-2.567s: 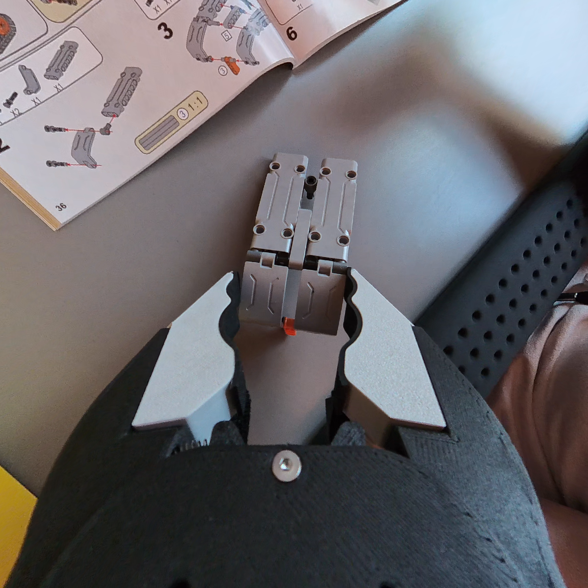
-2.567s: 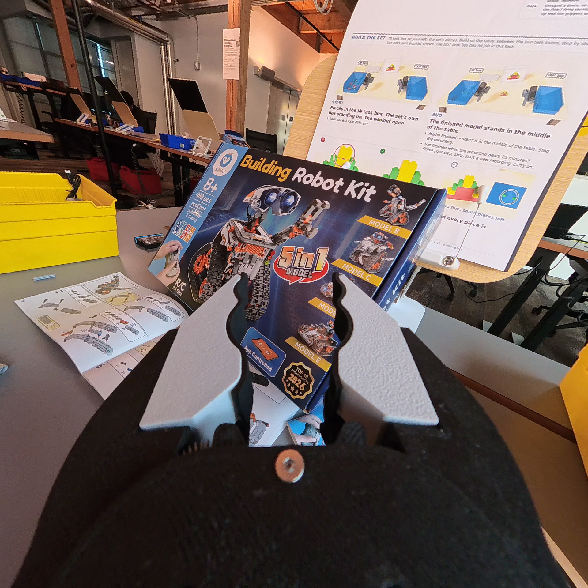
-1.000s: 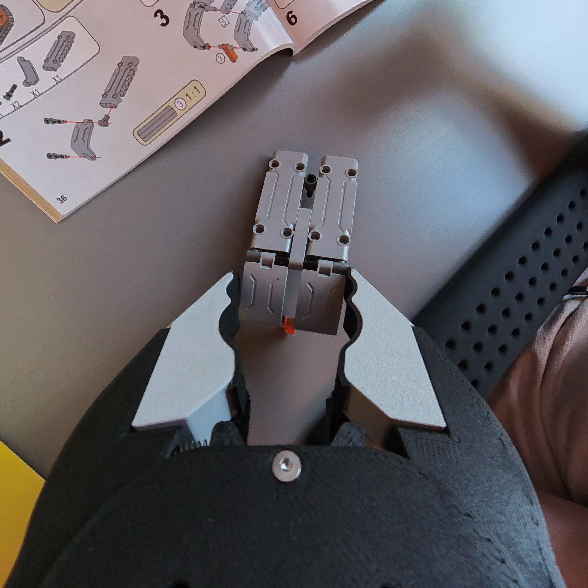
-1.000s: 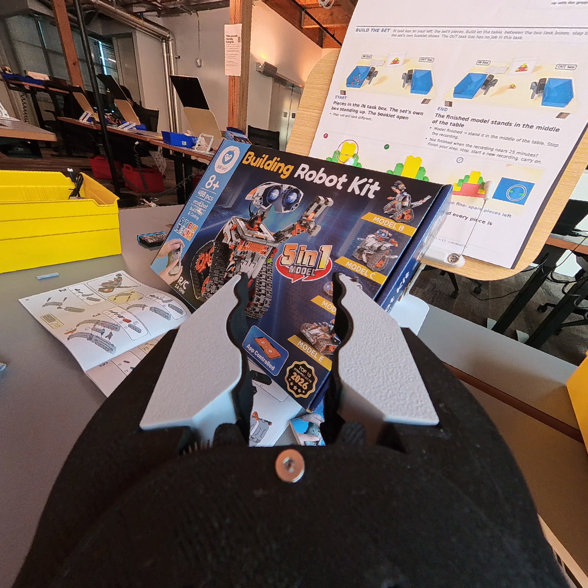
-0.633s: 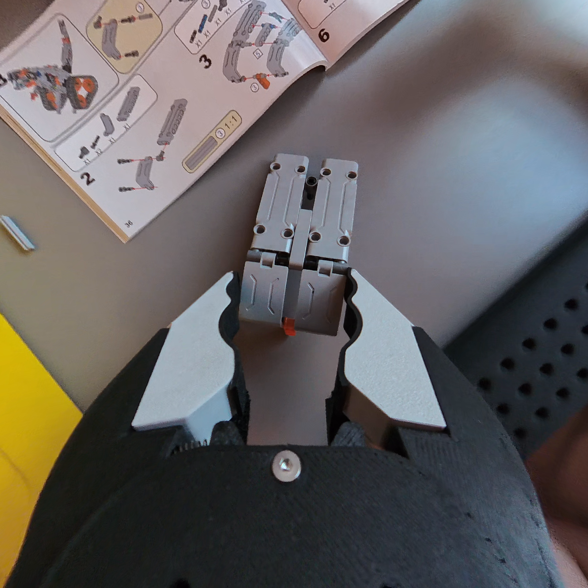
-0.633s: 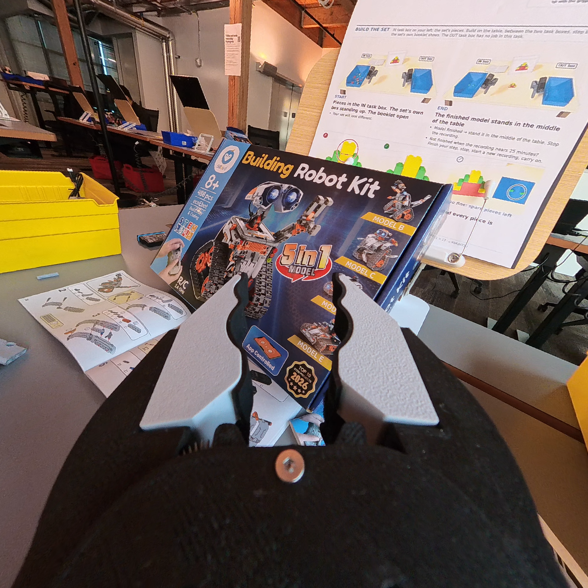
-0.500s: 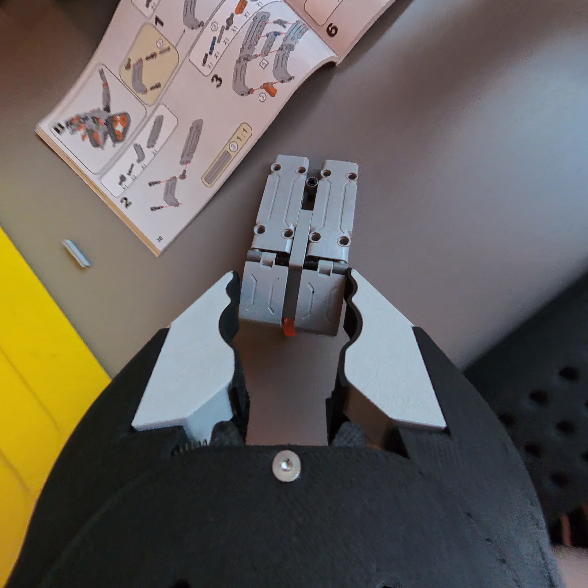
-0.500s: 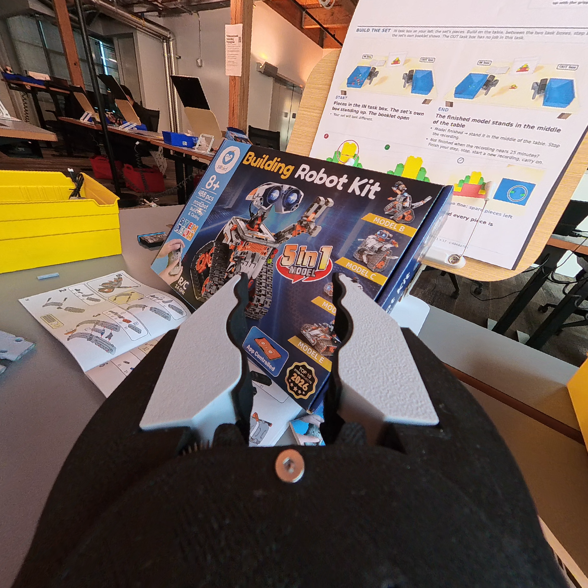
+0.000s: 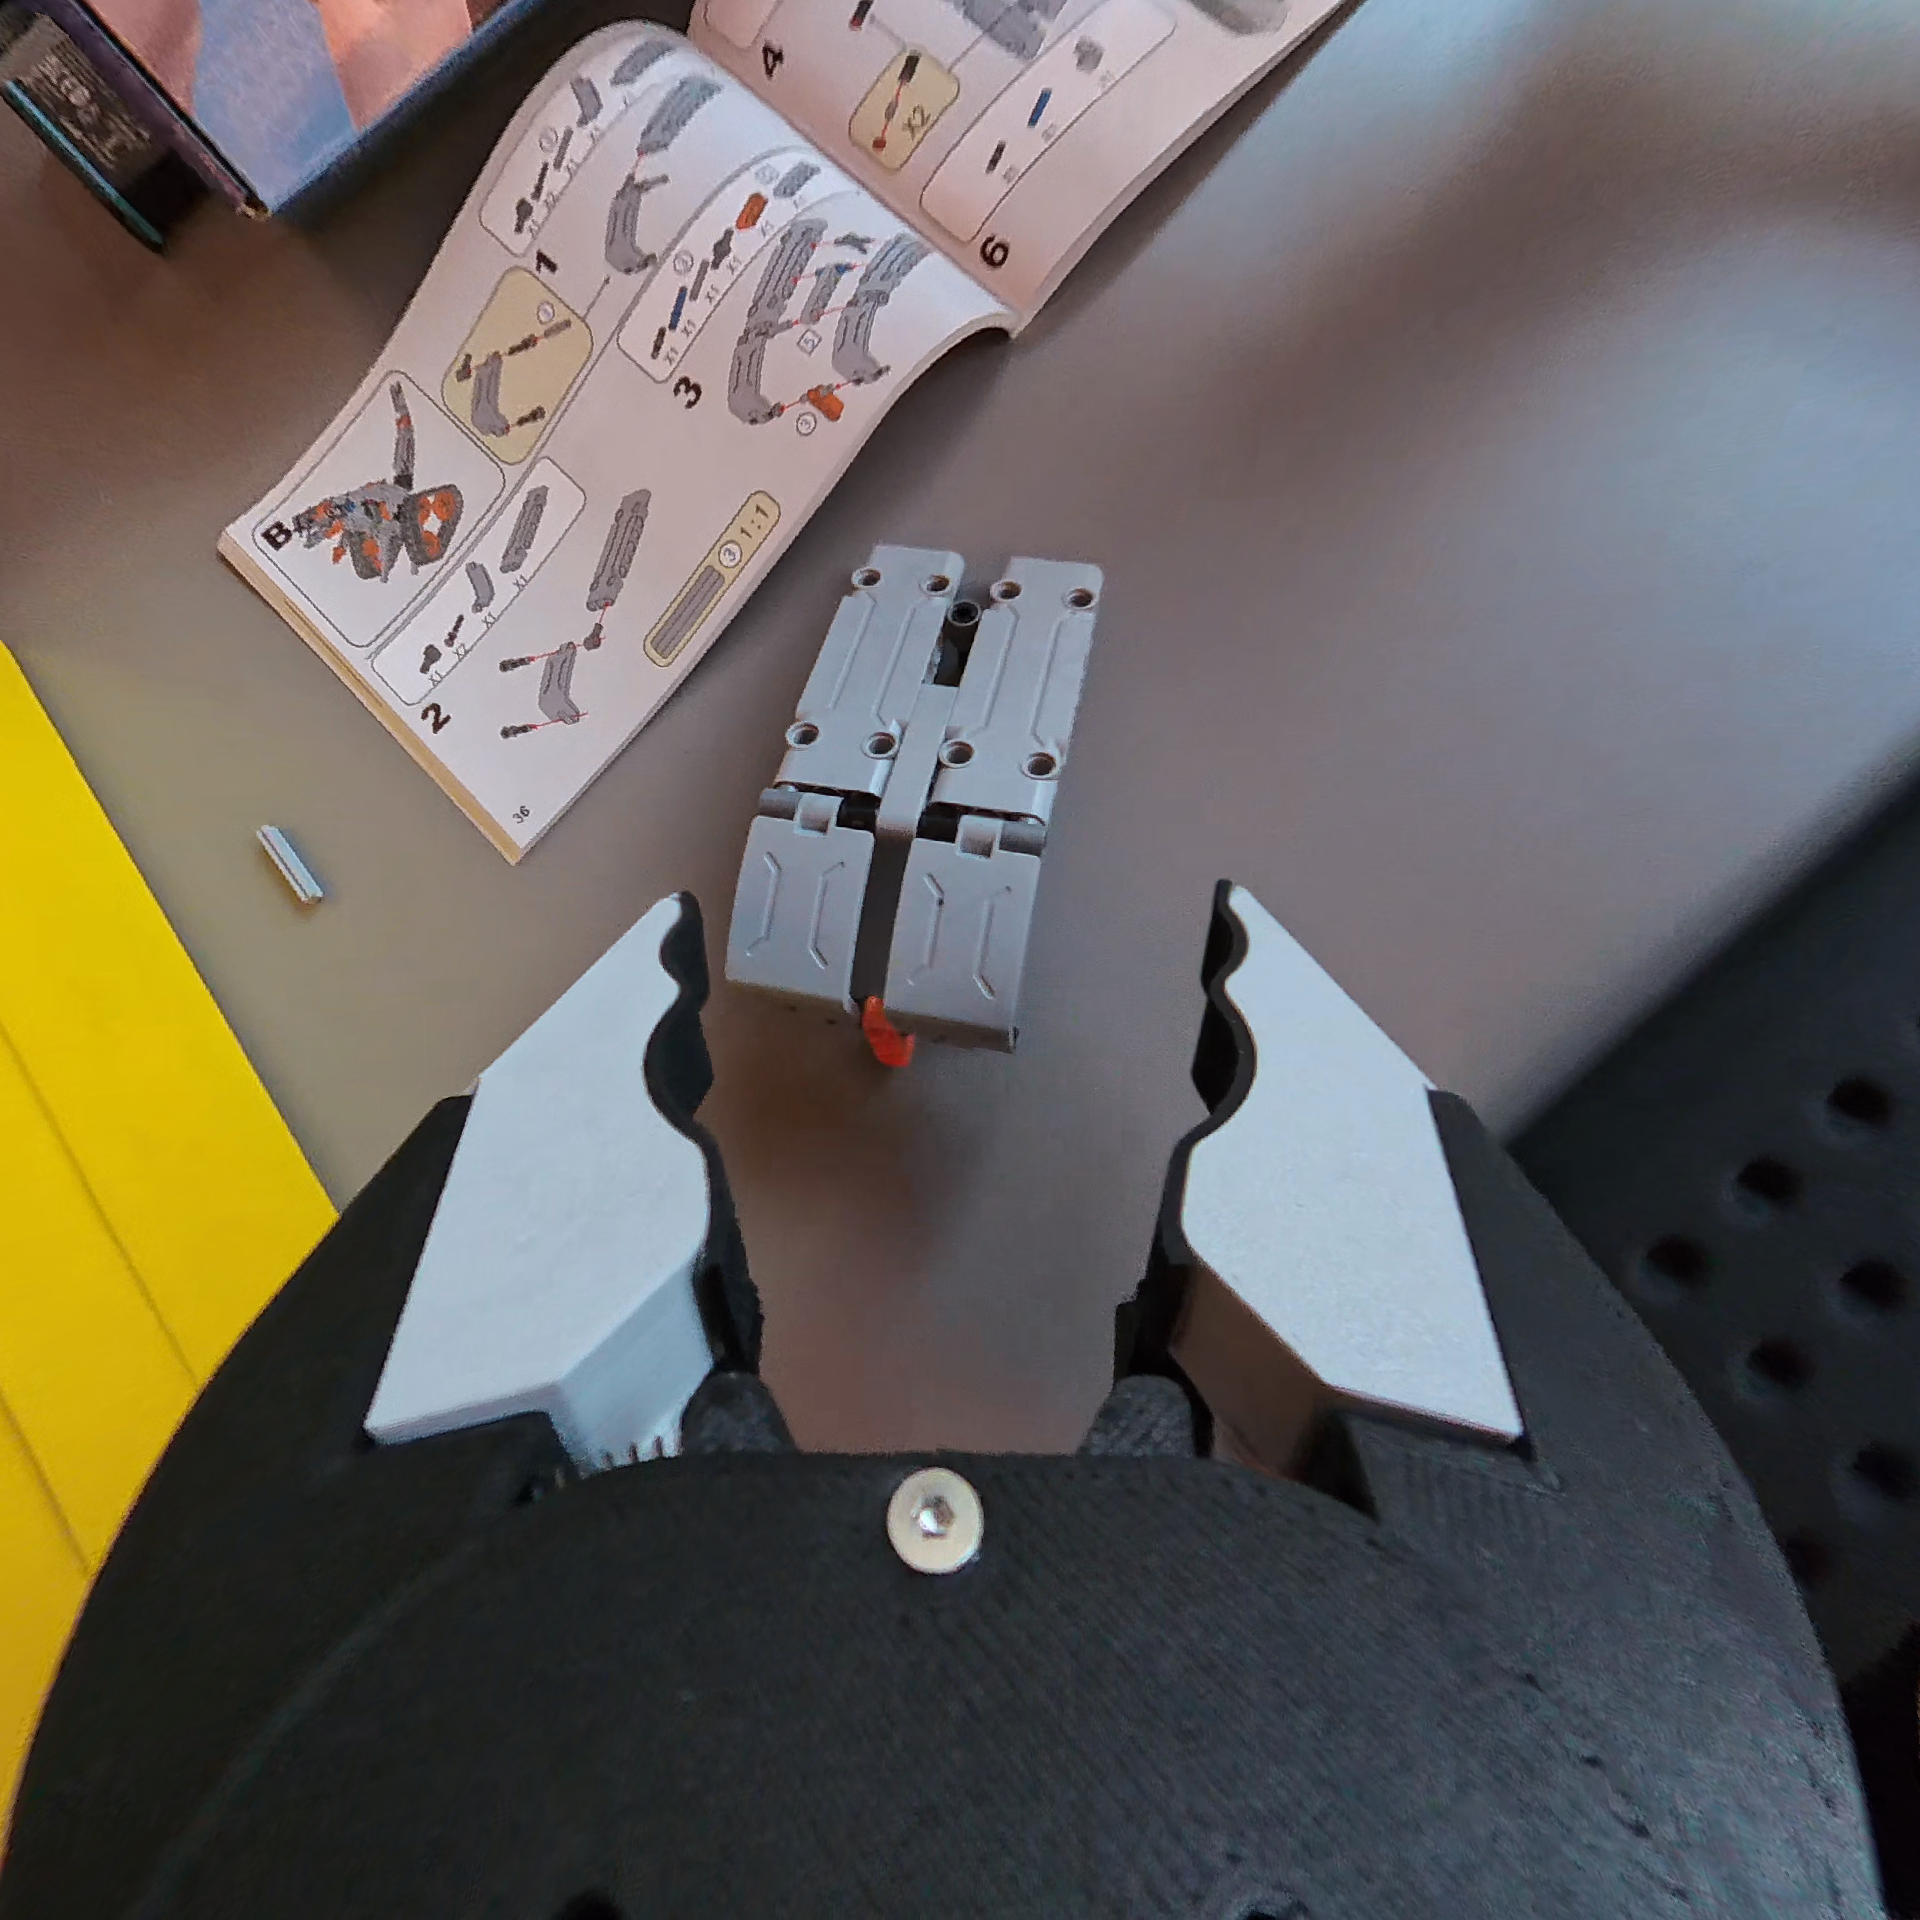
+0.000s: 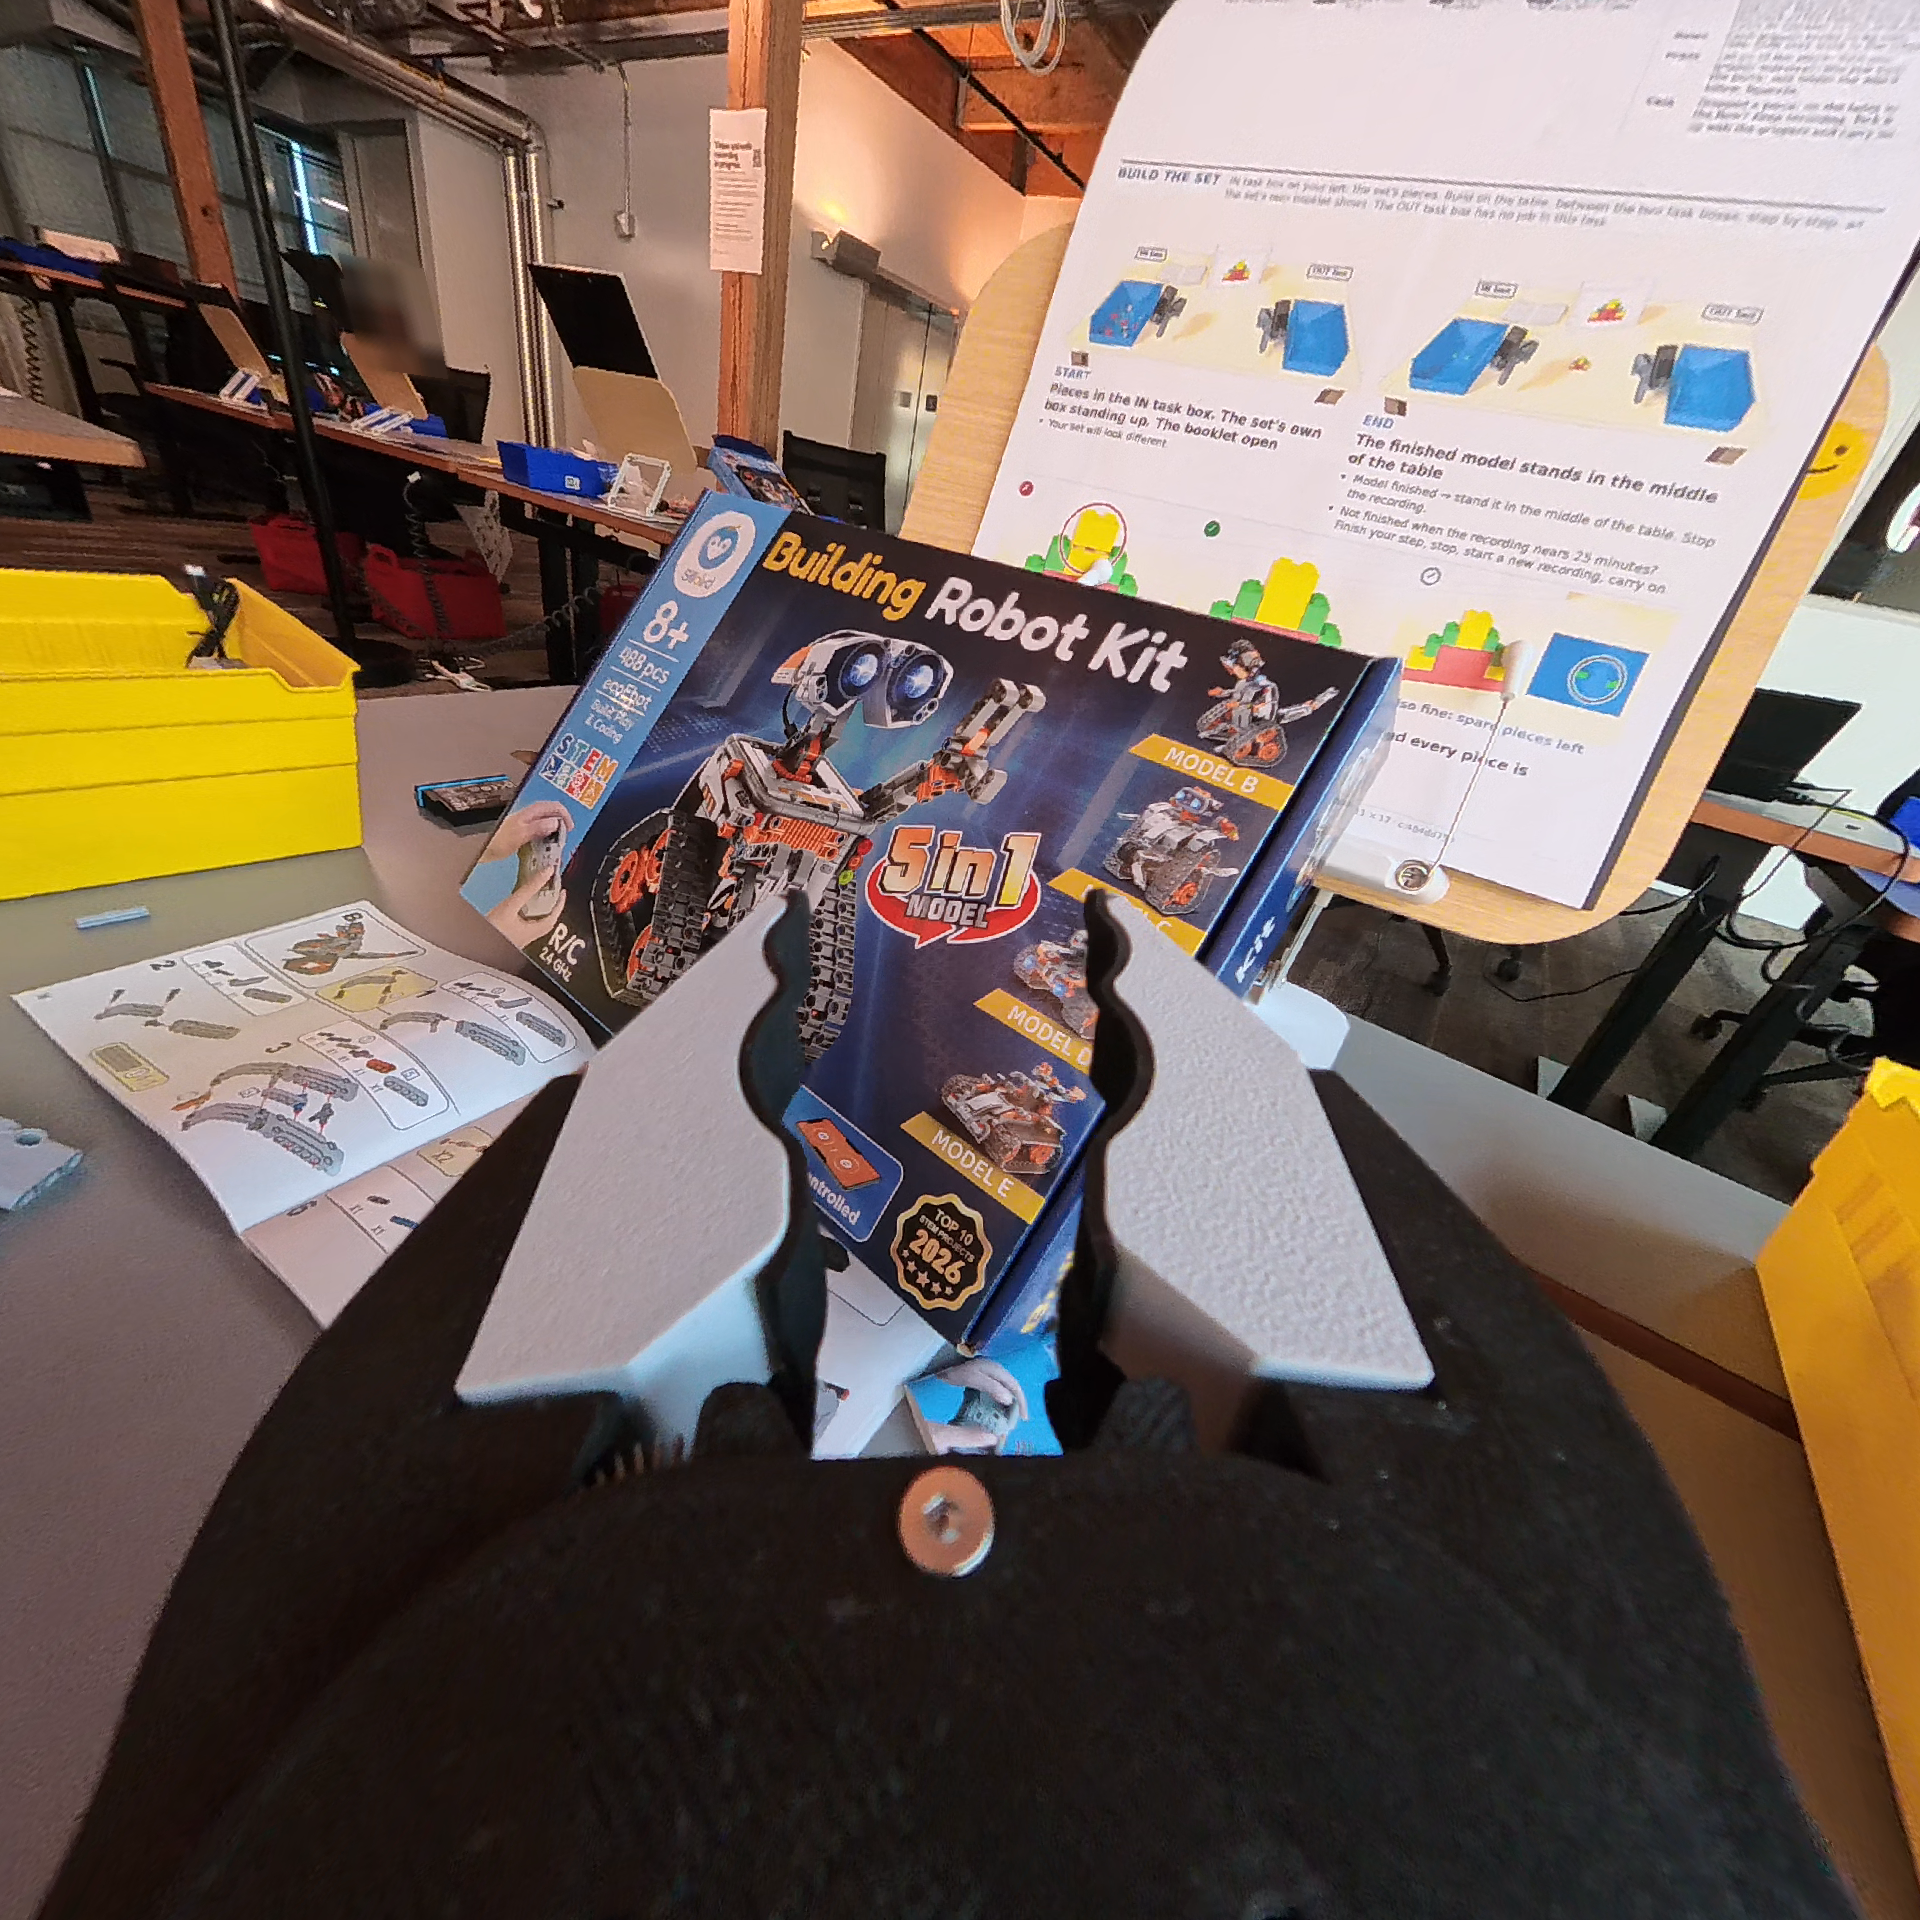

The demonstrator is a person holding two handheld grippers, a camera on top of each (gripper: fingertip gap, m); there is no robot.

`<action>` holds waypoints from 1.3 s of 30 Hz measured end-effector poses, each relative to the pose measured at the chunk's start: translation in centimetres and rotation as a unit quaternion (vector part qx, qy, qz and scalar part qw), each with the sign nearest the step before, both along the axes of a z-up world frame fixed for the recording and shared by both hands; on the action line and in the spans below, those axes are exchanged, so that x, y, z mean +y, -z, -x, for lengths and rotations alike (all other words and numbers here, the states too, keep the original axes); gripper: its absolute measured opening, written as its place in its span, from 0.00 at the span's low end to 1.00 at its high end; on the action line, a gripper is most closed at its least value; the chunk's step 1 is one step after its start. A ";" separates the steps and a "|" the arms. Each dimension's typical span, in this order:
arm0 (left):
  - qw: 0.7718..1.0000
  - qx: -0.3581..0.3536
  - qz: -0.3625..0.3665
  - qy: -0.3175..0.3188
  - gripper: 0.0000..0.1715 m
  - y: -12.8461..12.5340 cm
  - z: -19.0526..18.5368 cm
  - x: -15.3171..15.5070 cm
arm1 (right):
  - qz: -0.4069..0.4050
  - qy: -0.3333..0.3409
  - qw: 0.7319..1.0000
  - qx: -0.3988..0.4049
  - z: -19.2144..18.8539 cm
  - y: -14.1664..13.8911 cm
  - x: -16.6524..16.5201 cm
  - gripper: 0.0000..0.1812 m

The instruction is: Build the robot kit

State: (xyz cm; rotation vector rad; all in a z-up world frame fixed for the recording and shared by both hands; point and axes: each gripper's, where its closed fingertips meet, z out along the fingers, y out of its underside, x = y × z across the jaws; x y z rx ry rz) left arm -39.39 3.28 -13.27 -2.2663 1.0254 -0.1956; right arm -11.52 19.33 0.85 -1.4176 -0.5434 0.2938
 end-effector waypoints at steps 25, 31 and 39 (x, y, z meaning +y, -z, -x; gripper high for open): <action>0.955 -0.199 -0.219 0.003 0.55 -13.8 3.1 -1.6 | -0.127 0.018 0.991 -0.042 1.2 -1.6 -2.9 0.26; 0.926 -0.234 -0.297 0.005 0.53 -17.3 4.9 -1.3 | -0.188 0.029 0.982 -0.012 0.1 -3.9 -4.6 0.14; 0.939 -0.157 -0.299 -0.059 0.34 -17.8 10.5 2.1 | -0.184 0.019 0.979 -0.090 2.1 -2.4 -4.6 0.00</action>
